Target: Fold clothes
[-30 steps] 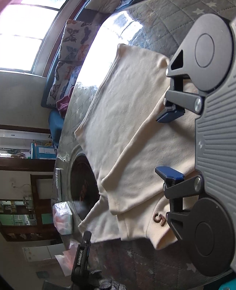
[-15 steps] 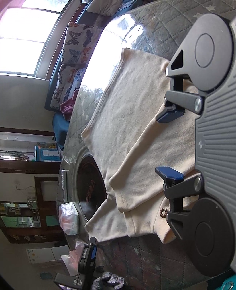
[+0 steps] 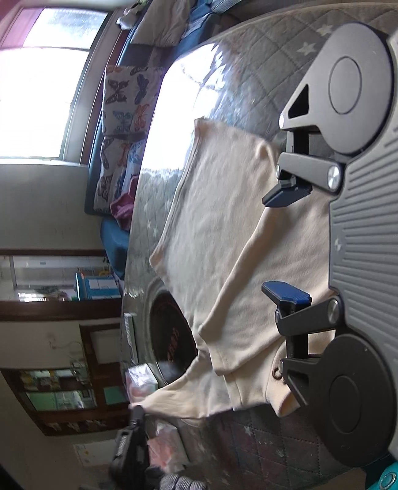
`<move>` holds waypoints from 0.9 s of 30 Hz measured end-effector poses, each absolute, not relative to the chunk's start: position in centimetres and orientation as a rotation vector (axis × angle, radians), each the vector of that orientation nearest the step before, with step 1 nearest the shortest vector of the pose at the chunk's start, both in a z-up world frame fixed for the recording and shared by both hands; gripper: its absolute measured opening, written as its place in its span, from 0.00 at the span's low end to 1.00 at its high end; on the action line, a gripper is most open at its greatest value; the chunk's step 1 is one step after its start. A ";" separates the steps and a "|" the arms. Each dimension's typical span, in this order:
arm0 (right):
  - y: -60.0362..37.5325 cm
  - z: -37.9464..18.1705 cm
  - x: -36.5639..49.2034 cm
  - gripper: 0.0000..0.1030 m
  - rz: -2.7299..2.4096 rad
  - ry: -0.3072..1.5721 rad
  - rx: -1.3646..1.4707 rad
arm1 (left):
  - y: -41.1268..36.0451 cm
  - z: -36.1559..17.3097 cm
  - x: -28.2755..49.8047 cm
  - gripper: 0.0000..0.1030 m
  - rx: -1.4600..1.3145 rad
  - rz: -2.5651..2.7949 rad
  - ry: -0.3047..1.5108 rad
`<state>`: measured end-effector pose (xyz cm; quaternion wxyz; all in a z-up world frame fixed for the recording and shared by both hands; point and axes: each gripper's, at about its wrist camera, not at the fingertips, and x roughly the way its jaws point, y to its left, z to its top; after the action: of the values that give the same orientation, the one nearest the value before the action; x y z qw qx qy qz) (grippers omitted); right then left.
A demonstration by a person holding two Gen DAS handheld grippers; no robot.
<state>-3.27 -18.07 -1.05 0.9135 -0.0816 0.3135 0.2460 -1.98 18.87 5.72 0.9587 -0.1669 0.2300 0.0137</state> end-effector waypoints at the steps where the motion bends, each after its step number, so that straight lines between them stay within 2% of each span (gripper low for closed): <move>1: -18.4 -1.1 -3.4 0.53 0.502 0.644 -0.160 | 17.7 6.3 -2.0 0.05 -0.335 -0.017 0.460; 7: -20.7 -1.1 -3.8 0.53 0.462 0.631 -0.110 | 11.0 8.2 -1.9 0.05 -0.334 -0.268 0.450; 12: -22.4 -1.2 -4.0 0.53 0.430 0.630 -0.079 | 6.4 7.6 -1.2 0.05 -0.316 -0.410 0.501; 25: -25.0 -1.5 -4.3 0.53 0.370 0.635 -0.035 | -0.7 1.0 -0.9 0.05 -0.259 -0.607 0.687; 27: -25.1 -1.3 -4.2 0.53 0.370 0.632 -0.036 | -0.9 0.2 -1.1 0.10 -0.245 -0.620 0.715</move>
<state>-4.20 -25.06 -1.28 0.9336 -0.0174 0.3090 0.1808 -1.15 -0.94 0.24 0.8829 -0.1178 0.3434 -0.2979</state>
